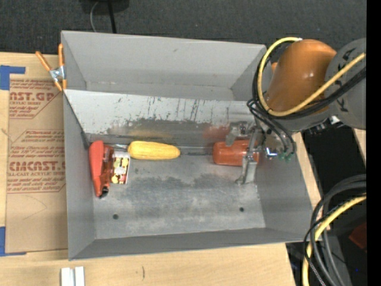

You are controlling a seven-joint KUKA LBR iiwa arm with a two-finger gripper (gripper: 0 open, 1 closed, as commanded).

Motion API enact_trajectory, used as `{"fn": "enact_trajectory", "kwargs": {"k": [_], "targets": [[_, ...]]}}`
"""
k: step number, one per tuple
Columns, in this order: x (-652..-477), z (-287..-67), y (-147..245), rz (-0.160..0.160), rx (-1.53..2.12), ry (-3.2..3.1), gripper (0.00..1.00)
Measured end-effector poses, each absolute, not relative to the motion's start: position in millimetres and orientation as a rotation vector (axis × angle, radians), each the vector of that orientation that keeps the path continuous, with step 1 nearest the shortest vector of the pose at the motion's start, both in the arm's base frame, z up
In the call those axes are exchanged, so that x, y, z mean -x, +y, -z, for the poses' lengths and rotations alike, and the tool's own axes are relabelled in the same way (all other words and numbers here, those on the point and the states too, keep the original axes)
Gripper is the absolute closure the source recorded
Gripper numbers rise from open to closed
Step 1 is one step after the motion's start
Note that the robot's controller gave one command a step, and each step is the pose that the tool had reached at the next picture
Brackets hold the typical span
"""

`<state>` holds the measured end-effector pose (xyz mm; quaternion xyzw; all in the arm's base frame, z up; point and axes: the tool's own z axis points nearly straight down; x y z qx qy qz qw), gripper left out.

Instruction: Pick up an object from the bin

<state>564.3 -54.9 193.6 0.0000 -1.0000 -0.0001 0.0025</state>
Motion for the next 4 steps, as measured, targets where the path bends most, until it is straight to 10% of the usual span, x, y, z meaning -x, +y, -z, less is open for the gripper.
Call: {"fn": "enact_trajectory", "kwargs": {"k": [4], "targets": [[-573.1, -156, -117, -0.001, -0.148, -3.144, 0.00]]}}
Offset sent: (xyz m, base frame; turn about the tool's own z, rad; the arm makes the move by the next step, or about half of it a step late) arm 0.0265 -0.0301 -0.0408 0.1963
